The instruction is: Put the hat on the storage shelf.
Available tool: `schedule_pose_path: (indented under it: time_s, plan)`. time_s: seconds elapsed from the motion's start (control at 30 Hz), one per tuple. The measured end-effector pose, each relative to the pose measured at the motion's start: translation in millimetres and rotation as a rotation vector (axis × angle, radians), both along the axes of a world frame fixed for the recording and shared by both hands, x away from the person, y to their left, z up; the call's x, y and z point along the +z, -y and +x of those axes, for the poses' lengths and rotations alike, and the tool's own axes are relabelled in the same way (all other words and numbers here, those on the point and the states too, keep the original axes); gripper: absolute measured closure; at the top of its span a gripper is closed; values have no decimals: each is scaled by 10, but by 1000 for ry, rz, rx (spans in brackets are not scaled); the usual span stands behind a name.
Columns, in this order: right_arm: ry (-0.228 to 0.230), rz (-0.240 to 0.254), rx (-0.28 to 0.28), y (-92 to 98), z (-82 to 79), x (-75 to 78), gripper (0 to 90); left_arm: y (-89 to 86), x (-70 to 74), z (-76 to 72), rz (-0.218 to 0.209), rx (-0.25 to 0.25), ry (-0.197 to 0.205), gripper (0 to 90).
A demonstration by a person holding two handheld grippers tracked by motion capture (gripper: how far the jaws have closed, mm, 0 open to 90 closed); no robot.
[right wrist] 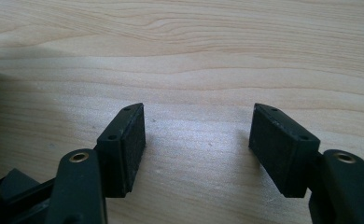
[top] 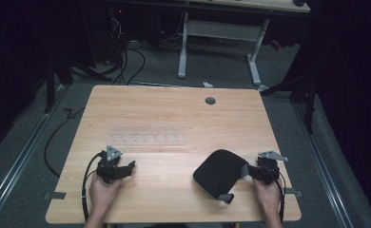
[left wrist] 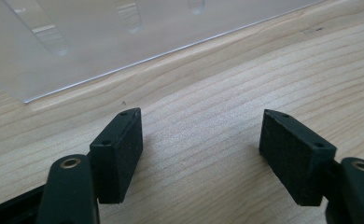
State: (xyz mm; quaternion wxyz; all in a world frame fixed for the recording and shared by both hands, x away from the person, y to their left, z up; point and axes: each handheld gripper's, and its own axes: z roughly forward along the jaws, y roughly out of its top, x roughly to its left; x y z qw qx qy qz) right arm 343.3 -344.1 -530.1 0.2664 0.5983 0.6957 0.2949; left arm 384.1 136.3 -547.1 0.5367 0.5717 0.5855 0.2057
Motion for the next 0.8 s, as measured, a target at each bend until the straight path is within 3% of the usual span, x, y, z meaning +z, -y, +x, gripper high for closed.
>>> schedule_pose_path:
  time_s: [0.37, 0.5, 0.8]
  plan:
    - [0, 16, -40, 33, 0, 10, 413, 5, 0, -3, 0, -9, -3, 290]
    - [6, 48, -55, 77, -18, 42, 421, 5, 0, -3, 0, -9, -3, 289]
    - [73, 136, -54, 180, -119, 151, 491, 7, 0, -3, 0, -6, -3, 289]
